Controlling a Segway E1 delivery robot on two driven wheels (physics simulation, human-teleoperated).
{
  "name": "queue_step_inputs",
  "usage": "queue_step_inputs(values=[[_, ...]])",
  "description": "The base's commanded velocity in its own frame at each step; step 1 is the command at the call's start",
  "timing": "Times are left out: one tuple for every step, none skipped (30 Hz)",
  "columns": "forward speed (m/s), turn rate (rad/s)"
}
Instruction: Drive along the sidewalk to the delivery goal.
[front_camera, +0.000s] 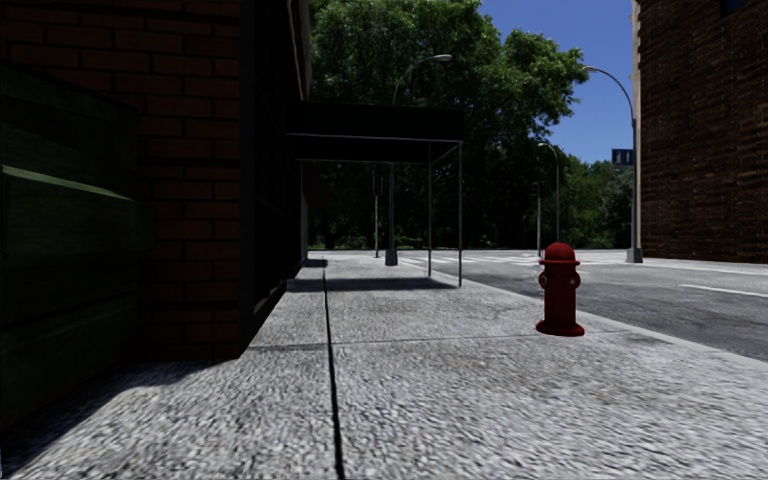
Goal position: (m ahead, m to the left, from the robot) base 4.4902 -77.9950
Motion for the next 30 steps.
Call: queue_step_inputs(values=[[2.0, 0.0], [2.0, 0.0], [2.0, 0.0], [2.0, 0.0], [2.0, 0.0], [2.0, 0.0], [2.0, 0.0], [2.0, 0.0], [2.0, 0.0], [2.0, 0.0], [2.0, 0.0], [2.0, 0.0], [2.0, 0.0], [2.0, 0.0], [2.0, 0.0], [2.0, 0.0], [2.0, 0.04], [2.0, 0.04], [2.0, 0.09], [2.0, 0.11], [2.0, 0.13], [2.0, 0.13], [2.0, 0.14], [2.0, 0.15], [2.0, 0.15], [2.0, 0.16], [2.0, 0.17], [2.0, 0.17], [2.0, 0.17], [2.0, 0.18]])
